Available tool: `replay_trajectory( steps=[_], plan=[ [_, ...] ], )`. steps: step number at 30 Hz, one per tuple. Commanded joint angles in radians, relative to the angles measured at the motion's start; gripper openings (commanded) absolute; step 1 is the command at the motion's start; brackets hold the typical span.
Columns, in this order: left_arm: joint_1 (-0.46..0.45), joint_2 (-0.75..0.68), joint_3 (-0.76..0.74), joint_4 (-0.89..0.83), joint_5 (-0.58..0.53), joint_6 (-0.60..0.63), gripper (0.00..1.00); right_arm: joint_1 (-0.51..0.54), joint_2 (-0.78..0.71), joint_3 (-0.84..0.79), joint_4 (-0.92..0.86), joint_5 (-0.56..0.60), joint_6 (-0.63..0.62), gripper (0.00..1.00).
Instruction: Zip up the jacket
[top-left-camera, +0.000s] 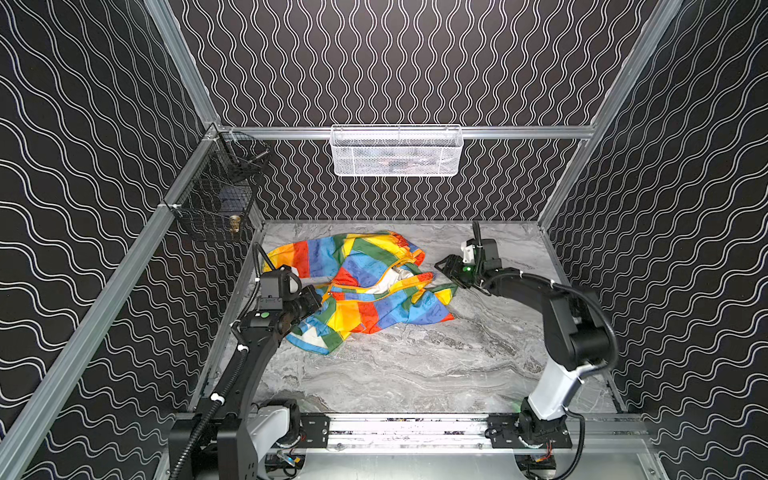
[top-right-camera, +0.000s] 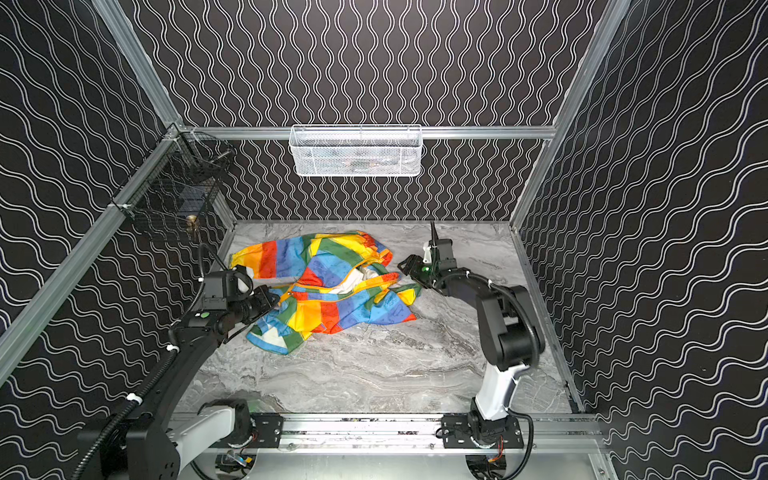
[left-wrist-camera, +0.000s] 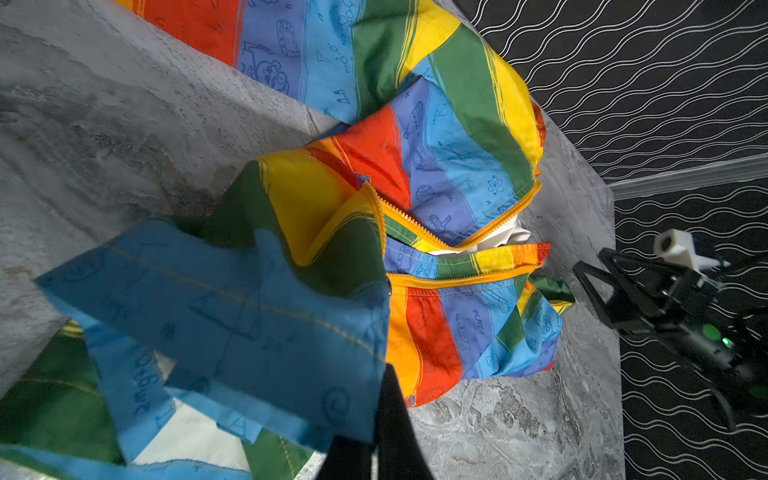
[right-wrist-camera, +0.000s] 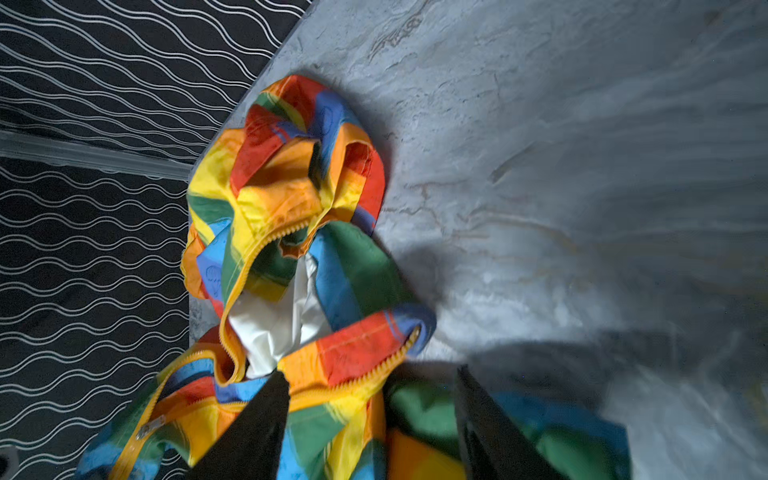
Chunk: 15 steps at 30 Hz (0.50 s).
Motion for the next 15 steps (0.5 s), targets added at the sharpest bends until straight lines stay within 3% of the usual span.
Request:
replay_trajectory(
  steps=[1, 10, 12, 15],
  plan=[
    [0.002, -0.003, 0.000, 0.028, 0.026, 0.023, 0.00, -0.006, 0.080, 0.051, -0.005, -0.051, 0.013, 0.67],
    [0.002, 0.014, -0.014, 0.055, 0.054, 0.014, 0.00, 0.008, 0.223, 0.064, 0.147, -0.155, 0.131, 0.66],
    [0.002, 0.016, -0.010, 0.052, 0.059, 0.020, 0.00, 0.010, 0.234, 0.059, 0.180, -0.177, 0.153, 0.57],
    [0.002, 0.015, -0.003, 0.047, 0.064, 0.028, 0.00, 0.009, 0.228, 0.043, 0.236, -0.206, 0.184, 0.35]
  ],
)
